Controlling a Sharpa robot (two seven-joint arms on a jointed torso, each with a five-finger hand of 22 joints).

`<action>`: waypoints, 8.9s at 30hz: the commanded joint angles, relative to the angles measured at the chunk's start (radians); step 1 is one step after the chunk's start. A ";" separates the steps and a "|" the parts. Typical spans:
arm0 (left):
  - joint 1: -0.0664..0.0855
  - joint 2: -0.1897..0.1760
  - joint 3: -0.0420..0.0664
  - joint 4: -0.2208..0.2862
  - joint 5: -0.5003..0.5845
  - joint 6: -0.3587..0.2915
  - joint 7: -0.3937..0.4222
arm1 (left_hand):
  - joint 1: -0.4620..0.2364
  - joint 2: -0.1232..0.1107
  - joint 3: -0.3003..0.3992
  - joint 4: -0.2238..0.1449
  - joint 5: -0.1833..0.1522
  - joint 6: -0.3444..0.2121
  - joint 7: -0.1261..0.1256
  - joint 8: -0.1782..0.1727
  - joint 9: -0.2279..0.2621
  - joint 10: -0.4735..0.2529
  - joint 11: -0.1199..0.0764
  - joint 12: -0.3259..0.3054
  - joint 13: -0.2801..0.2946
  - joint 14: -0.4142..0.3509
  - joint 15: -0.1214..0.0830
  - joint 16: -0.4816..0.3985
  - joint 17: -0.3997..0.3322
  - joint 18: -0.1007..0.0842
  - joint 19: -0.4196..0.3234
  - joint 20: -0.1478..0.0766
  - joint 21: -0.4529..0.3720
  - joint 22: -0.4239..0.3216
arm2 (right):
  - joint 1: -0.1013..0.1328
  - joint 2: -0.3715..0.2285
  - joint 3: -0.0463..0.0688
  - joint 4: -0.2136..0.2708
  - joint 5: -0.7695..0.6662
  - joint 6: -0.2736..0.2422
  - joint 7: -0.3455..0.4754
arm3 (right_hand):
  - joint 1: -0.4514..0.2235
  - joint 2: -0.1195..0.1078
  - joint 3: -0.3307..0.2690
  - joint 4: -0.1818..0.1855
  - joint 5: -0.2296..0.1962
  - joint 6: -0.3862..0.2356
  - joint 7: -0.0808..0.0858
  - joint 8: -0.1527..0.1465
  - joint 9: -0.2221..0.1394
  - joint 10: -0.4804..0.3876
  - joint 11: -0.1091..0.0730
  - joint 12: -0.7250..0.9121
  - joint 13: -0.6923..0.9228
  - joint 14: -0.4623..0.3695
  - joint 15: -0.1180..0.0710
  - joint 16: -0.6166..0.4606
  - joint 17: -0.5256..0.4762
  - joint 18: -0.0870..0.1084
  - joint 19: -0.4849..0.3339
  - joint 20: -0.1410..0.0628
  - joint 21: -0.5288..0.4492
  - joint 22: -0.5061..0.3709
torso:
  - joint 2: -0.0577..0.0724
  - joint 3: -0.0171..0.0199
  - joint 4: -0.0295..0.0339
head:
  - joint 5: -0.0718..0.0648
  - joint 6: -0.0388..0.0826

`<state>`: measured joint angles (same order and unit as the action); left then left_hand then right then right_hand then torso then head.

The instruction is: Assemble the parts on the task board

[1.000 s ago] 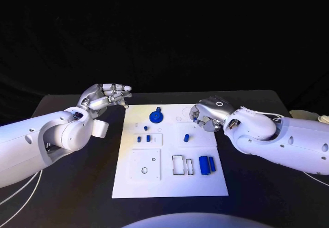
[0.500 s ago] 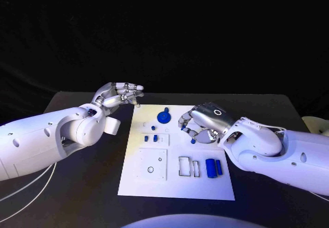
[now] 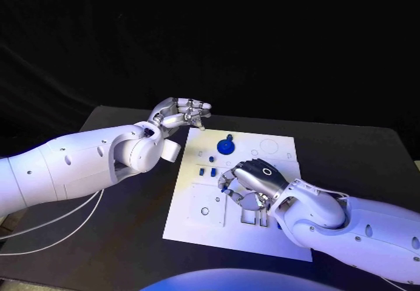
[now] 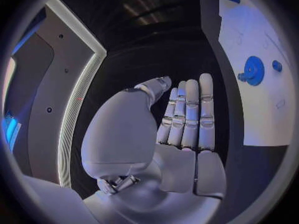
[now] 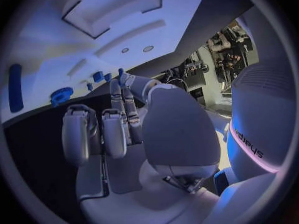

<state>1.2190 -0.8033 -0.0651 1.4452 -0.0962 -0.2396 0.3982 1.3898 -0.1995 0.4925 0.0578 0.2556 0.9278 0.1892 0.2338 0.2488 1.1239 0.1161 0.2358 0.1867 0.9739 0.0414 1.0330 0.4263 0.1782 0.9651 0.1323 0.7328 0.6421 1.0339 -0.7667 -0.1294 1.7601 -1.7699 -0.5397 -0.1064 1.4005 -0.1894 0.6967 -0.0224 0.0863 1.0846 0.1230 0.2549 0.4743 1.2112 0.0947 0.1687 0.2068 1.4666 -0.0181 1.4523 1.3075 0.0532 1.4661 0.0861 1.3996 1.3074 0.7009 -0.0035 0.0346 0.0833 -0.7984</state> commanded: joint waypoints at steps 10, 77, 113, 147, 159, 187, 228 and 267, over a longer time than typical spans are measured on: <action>0.001 0.015 0.001 -0.008 0.015 0.005 0.015 | 0.010 0.002 -0.002 -0.001 0.004 -0.004 0.001 -0.006 -0.001 -0.008 0.001 0.007 0.001 0.003 0.006 -0.007 -0.002 0.003 0.006 0.004 -0.006 -0.001 | -0.036 0.042 -0.004 -0.052 -0.001 0.006 0.014 | 0.014 0.027 0.015 -0.012 0.004 0.004 0.001 0.003 0.001 0.050 -0.042 -0.002 0.027 0.060 -0.005 0.002 0.028 -0.013 0.019 -0.006 -0.008 0.190 | 0.003 0.0026 -0.0016 | 0.021 -0.016; 0.001 0.010 0.001 -0.016 0.018 0.022 -0.007 | 0.009 0.007 -0.004 0.002 0.004 -0.005 0.001 -0.006 -0.002 -0.012 0.001 0.013 0.002 0.001 0.007 -0.007 -0.004 0.004 0.006 0.005 -0.010 -0.003 | -0.044 0.055 -0.010 -0.056 -0.073 0.060 -0.061 | -0.061 -0.010 -0.029 -0.013 0.011 -0.102 0.039 -0.058 -0.019 -0.112 0.011 -0.106 -0.011 0.045 0.039 -0.021 -0.023 0.010 -0.039 0.028 -0.124 0.150 | 0.002 0.0026 -0.0020 | 0.014 -0.031; 0.000 0.019 -0.004 -0.026 0.017 0.028 -0.005 | 0.025 0.017 0.000 -0.007 0.005 -0.002 0.000 -0.005 -0.003 -0.014 0.000 0.020 0.004 0.001 0.005 -0.008 -0.007 0.005 0.008 0.004 -0.008 -0.001 | 0.140 -0.235 0.010 0.042 0.043 0.324 -0.090 | -0.090 -0.042 -0.251 0.051 0.054 -0.166 -0.008 -0.103 -0.039 -0.202 0.016 -0.055 -0.061 0.033 0.046 -0.039 -0.067 0.028 -0.068 0.043 -0.231 0.105 | 0.002 0.0032 -0.0008 | -0.065 0.007; 0.000 0.016 -0.004 -0.027 0.010 0.022 -0.010 | 0.028 0.019 0.001 -0.009 0.005 -0.001 0.000 -0.005 -0.003 -0.014 0.000 0.023 0.005 0.001 0.005 -0.008 -0.008 0.005 0.009 0.003 -0.006 0.001 | 0.127 -0.170 0.001 -0.016 0.029 0.312 -0.075 | -0.059 0.001 -0.134 0.085 -0.006 -0.086 0.007 -0.079 -0.039 -0.075 -0.017 0.005 -0.076 0.042 0.018 -0.024 -0.049 0.003 -0.005 0.017 -0.107 0.159 | 0.002 0.0026 -0.0013 | -0.061 -0.001; 0.000 0.013 -0.004 -0.027 0.010 0.022 -0.014 | 0.029 0.020 0.001 -0.009 0.005 0.000 0.000 -0.004 -0.003 -0.014 0.000 0.024 0.005 0.002 0.005 -0.008 -0.008 0.005 0.009 0.003 -0.006 0.001 | 0.112 -0.159 -0.001 -0.025 0.025 0.292 -0.079 | -0.063 0.002 -0.128 0.090 -0.011 -0.078 0.005 -0.075 -0.037 -0.062 -0.021 0.008 -0.075 0.042 0.015 -0.023 -0.048 0.001 -0.002 0.016 -0.099 0.163 | 0.002 0.0030 -0.0012 | -0.058 -0.004; 0.000 0.016 -0.005 -0.033 0.010 0.024 -0.017 | 0.037 0.023 0.002 -0.016 0.005 0.000 0.000 -0.005 -0.004 -0.017 -0.001 0.028 0.006 0.001 0.004 -0.009 -0.011 0.005 0.008 0.001 -0.002 0.005 | 0.140 -0.199 0.010 0.108 0.139 0.101 -0.068 | -0.052 0.046 -0.098 0.096 -0.026 -0.019 -0.009 -0.031 -0.005 0.003 -0.041 0.021 -0.057 0.042 -0.002 -0.026 -0.056 -0.013 0.028 0.000 -0.026 0.196 | 0.001 0.0020 -0.0030 | -0.041 -0.002; 0.000 0.041 -0.005 -0.049 0.010 0.034 -0.022 | 0.040 0.024 0.003 -0.018 0.005 0.000 0.000 -0.005 -0.004 -0.018 0.000 0.029 0.006 0.001 0.004 -0.010 -0.012 0.005 0.008 0.001 0.000 0.007 | -0.027 0.089 -0.016 0.005 0.019 0.146 -0.051 | -0.046 0.045 -0.094 0.086 -0.019 -0.024 -0.004 -0.030 0.000 0.005 -0.039 0.017 -0.055 0.042 -0.001 -0.027 -0.058 -0.010 0.022 -0.001 -0.039 0.192 | 0.002 0.0011 -0.0024 | 0.036 -0.029; 0.000 0.036 -0.006 -0.045 0.009 0.041 -0.030 | 0.039 0.024 0.002 -0.019 0.005 0.000 0.001 -0.006 -0.005 -0.019 0.000 0.031 0.006 0.001 0.004 -0.010 -0.013 0.004 0.007 0.001 0.002 0.009 | -0.030 0.110 -0.022 -0.001 -0.057 0.161 -0.111 | -0.087 -0.011 -0.110 0.092 0.013 -0.176 0.007 -0.113 -0.027 0.005 -0.041 0.005 -0.044 0.041 -0.001 -0.030 -0.066 -0.010 0.023 0.001 -0.037 0.196 | 0.002 0.0020 -0.0026 | 0.029 -0.029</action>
<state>1.2185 -0.7674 -0.0712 1.3970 -0.0848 -0.2164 0.3650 1.4198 -0.1776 0.4953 0.0441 0.2556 0.9278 0.1891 0.2338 0.2456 1.1097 0.1163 0.2632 0.1913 0.9739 0.0414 1.0293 0.4147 0.1783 0.9686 0.1358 0.7289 0.6499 1.0055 -0.6556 -0.1508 1.7551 -1.8080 -0.3729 -0.2005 1.3159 -0.1928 0.5905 0.0705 0.0968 0.9180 0.1313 0.1480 0.4497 1.2130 0.0572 0.1755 0.1615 1.4683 -0.0128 1.4271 1.2429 0.0532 1.4643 0.0915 1.3605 1.3079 0.7029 -0.0016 0.0320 0.1141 -0.8284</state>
